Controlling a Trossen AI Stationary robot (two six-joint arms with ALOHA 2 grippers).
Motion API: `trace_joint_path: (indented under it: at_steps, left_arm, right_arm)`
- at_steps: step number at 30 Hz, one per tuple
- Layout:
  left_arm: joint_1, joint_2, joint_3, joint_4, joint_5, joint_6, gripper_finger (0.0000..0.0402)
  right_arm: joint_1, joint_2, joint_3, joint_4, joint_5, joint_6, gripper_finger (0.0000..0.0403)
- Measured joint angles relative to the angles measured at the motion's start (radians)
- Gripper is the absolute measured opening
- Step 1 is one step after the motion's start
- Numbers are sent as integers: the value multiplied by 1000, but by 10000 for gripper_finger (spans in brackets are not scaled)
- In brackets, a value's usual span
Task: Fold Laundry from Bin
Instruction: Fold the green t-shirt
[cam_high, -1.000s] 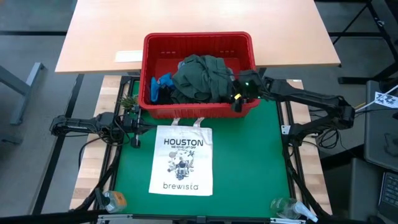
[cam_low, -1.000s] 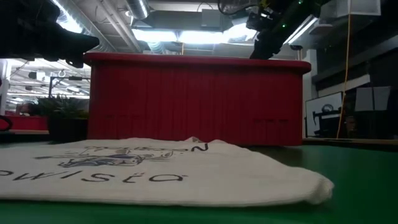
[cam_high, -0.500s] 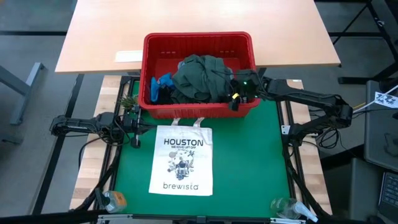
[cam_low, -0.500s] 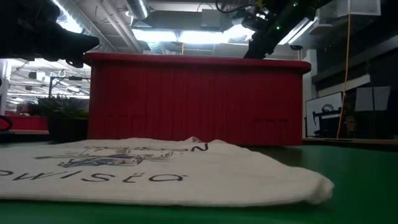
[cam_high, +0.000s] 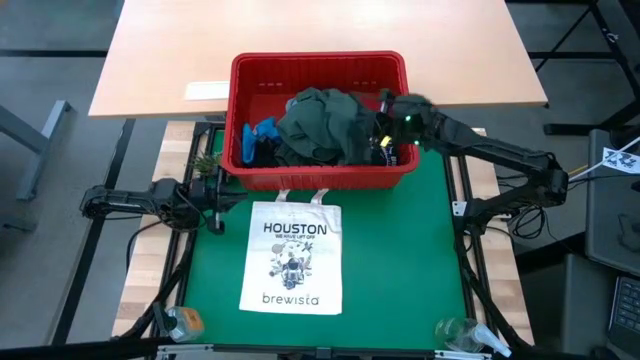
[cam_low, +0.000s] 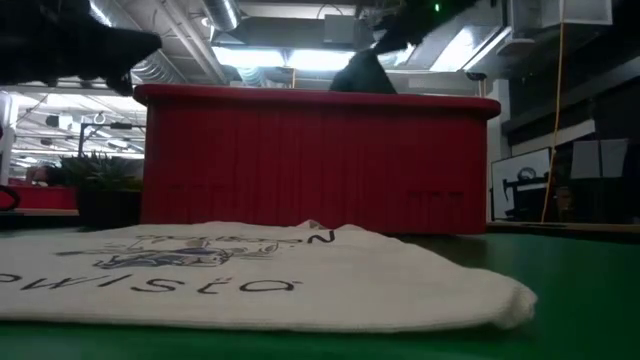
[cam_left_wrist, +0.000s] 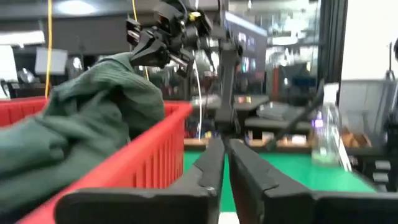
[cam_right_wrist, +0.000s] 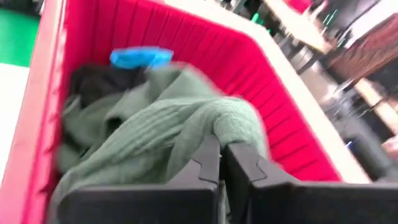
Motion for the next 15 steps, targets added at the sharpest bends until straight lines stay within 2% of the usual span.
trace_joint_path:
  at_steps: [4, 8, 15]
  left_arm:
    - [0, 0, 0, 65, -12, 2, 67]
    - [0, 0, 0, 128, -46, 3, 98]
    - [0, 57, 0, 285, -86, 82, 115]
  right_arm:
    - [0, 0, 122, -35, -20, -23, 14]
    - [0, -1, 237, -109, -27, -75, 5]
    - [0, -1, 383, -227, -67, -98, 6]
